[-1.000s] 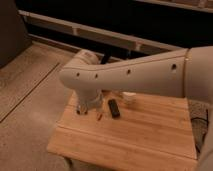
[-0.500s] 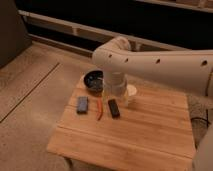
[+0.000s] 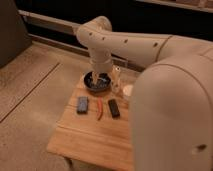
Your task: Move the arm in a circular motion
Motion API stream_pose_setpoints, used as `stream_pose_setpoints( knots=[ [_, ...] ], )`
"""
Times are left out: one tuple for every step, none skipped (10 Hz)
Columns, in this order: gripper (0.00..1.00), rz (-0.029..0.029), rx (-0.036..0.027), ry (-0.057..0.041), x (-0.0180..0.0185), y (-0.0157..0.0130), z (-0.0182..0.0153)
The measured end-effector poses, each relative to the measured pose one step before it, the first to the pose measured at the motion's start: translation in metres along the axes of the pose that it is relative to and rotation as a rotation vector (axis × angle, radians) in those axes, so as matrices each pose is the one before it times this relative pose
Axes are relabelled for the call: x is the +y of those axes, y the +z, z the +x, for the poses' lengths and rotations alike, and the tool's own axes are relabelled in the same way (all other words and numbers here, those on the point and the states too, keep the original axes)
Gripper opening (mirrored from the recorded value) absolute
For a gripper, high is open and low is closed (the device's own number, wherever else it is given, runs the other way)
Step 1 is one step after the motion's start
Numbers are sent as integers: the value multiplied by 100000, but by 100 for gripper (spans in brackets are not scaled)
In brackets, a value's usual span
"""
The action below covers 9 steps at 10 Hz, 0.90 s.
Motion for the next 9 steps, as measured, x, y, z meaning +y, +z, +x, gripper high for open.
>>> stream_pose_setpoints(
  knots=[
    [65,636,-1196,-8691,3060,-944,-119],
    [65,-885,-1133,-7785,2882,-795,23],
    [65,-1300,-816,-6418,2425,-573,130],
    [65,-1356,-862,-7670,2869,-634,382],
    [65,-2408,-374,-7891,3199,-488,723],
    [65,-2252,336,-5206,2205,-177,1065],
    [65,-1661,801,-4421,1874,44,1439],
    [65,-846,1167,-3670,1572,267,1634],
    [65,91,1320,-1484,863,384,1770]
  ],
)
